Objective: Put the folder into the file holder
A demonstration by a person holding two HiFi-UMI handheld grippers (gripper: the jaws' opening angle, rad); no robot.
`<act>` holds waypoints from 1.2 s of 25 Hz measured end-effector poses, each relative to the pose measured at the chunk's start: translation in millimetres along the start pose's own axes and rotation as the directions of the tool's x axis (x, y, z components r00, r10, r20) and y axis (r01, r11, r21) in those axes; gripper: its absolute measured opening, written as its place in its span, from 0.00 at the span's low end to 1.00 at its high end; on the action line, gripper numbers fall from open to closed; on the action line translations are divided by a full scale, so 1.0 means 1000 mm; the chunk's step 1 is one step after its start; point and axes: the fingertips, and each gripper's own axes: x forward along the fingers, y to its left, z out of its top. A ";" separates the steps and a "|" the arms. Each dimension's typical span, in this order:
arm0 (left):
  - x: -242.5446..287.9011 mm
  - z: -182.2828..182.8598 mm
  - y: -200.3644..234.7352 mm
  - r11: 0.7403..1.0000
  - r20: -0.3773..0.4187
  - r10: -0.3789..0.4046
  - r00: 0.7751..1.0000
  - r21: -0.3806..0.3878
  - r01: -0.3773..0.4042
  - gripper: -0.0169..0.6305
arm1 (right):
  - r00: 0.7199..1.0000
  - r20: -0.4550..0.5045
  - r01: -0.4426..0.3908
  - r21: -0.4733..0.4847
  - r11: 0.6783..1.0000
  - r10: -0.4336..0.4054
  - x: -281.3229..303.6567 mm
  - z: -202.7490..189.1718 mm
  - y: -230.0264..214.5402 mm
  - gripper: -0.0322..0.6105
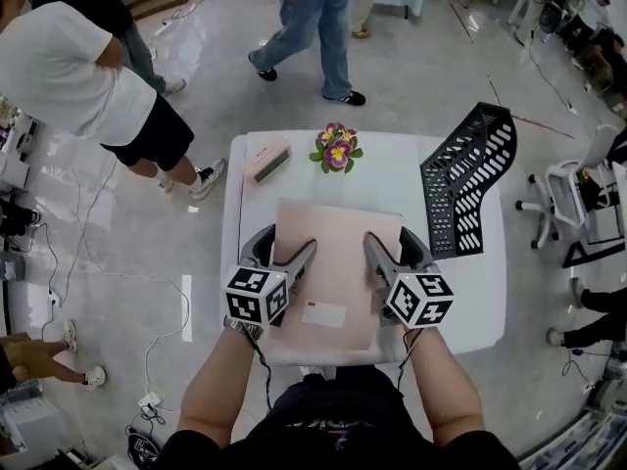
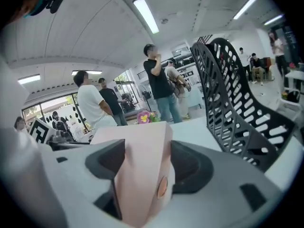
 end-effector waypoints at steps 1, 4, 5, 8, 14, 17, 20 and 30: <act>-0.006 0.005 -0.001 1.000 0.016 0.001 1.000 0.005 -0.001 0.57 | 1.000 0.014 -0.003 -0.015 1.000 0.003 -0.004 0.005 0.006 0.51; -0.025 0.019 -0.005 1.000 0.068 0.000 0.998 0.014 -0.001 0.57 | 0.998 0.055 -0.006 -0.060 0.998 0.009 -0.018 0.019 0.023 0.51; -0.032 0.023 -0.006 1.000 0.084 0.000 0.996 0.016 -0.001 0.57 | 0.998 0.068 -0.006 -0.074 0.997 0.011 -0.023 0.022 0.029 0.51; -0.051 0.033 -0.012 1.000 0.123 -0.005 0.992 0.030 0.001 0.57 | 0.994 0.104 -0.003 -0.115 0.993 0.015 -0.038 0.033 0.045 0.51; -0.089 0.044 -0.025 0.998 0.199 -0.024 0.980 0.057 0.013 0.57 | 0.984 0.175 0.003 -0.190 0.982 0.030 -0.069 0.045 0.073 0.51; -0.107 0.048 -0.032 0.997 0.239 -0.038 0.970 0.071 0.022 0.57 | 0.977 0.210 0.007 -0.223 0.975 0.041 -0.086 0.050 0.086 0.51; -0.126 0.053 -0.040 0.996 0.276 -0.053 0.960 0.088 0.029 0.57 | 0.968 0.247 0.013 -0.251 0.968 0.051 -0.103 0.055 0.099 0.51; -0.180 0.045 -0.067 0.990 0.336 -0.094 0.937 0.133 0.052 0.56 | 0.949 0.307 0.029 -0.313 0.949 0.073 -0.158 0.048 0.129 0.51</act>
